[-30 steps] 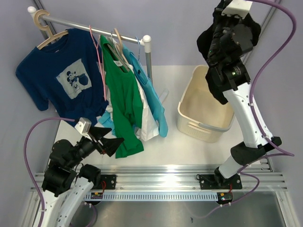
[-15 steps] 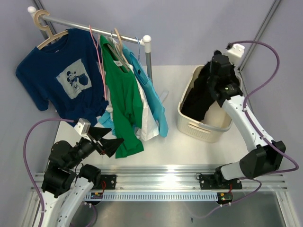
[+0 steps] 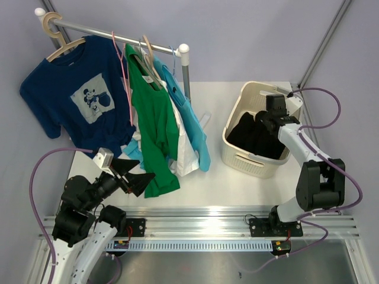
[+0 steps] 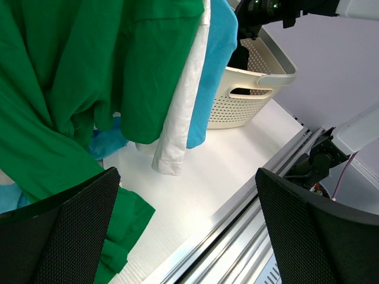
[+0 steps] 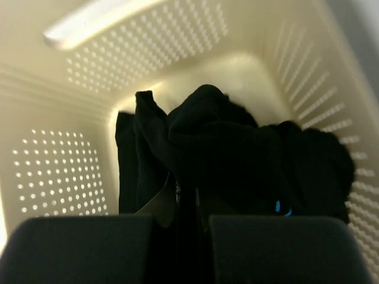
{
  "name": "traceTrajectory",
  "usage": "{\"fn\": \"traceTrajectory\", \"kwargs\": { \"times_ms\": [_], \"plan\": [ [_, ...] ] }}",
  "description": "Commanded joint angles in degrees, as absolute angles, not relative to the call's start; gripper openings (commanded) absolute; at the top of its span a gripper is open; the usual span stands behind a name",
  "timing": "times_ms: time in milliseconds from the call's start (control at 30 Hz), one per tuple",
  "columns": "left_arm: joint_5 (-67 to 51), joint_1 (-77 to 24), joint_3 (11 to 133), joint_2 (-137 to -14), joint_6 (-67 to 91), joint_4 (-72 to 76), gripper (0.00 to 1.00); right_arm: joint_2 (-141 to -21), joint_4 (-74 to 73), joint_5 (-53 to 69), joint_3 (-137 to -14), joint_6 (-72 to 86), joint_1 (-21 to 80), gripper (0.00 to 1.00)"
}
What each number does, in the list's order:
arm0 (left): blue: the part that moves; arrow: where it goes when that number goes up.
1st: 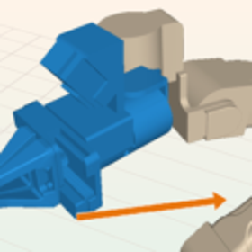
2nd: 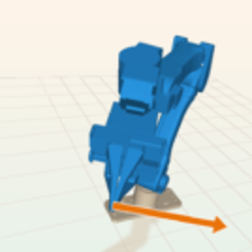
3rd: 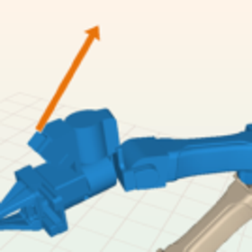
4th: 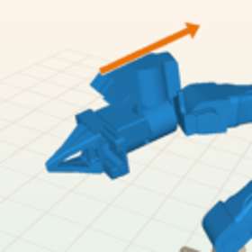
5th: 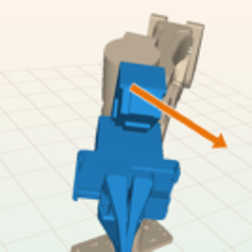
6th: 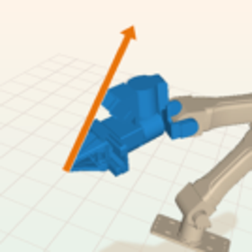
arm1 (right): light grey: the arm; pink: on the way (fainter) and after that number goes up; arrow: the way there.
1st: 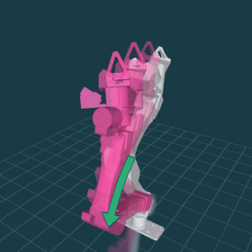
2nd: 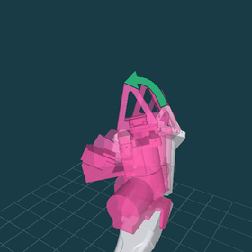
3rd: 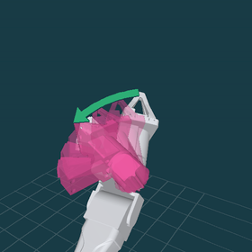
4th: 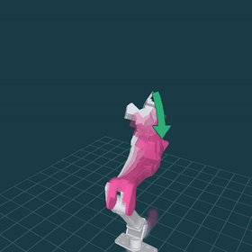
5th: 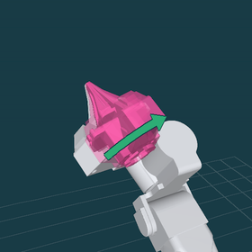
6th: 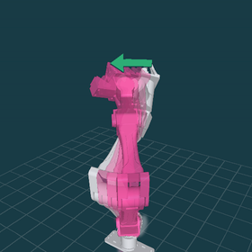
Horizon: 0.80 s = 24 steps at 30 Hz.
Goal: Remove the t-shirt from the hanger
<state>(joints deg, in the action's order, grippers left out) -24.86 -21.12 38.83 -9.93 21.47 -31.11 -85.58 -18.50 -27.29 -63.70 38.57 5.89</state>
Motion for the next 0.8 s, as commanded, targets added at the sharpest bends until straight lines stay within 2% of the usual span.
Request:
{"fn": "traceTrajectory", "kwargs": {
  "times_ms": [0,100,133,233,333,400,467,600,767],
  "plan": [
    [-26.0,-21.4,38.7,-9.2,21.8,-28.5,0.99,-88.4,-20.2,-22.4,-64.9,43.4,6.2,0.14],
    [-26.0,-21.4,38.7,-9.5,21.8,-28.5,0.99,-89.6,-22.2,-21.7,-66.3,43.6,6.2,0.34],
    [-25.9,-21.4,38.7,-9.5,21.8,-28.5,0.99,-89.9,-22.6,-21.6,-66.5,43.7,6.2,0.47],
    [-25.5,-21.4,38.6,-9.1,21.8,-28.5,0.99,-89.4,-24.6,-21.5,-68.4,43.6,6.2,0.68],
    [-25.8,-21.4,38.6,-9.3,21.8,-28.5,0.99,-87.4,-29.2,-21.5,-72.0,42.5,6.2,0.74],
    [-25.7,-21.4,38.6,-9.6,21.8,-28.5,0.99,-85.7,-30.8,-20.1,-75.0,41.1,6.2,0.87],
    [-25.4,-21.4,38.6,-9.6,21.9,-28.5,0.99,-83.0,-33.2,-17.6,-77.2,40.5,6.2,0.96],
    [-25.1,-21.4,38.6,-9.1,22.0,-28.6,0.99,-78.5,-35.8,-10.8,-82.0,38.6,6.2,0.99],
    [-23.7,-21.4,38.5,-9.4,22.1,-28.5,0.99,-72.1,-34.4,-0.3,-80.5,38.3,6.3,0.99]
  ]
}}
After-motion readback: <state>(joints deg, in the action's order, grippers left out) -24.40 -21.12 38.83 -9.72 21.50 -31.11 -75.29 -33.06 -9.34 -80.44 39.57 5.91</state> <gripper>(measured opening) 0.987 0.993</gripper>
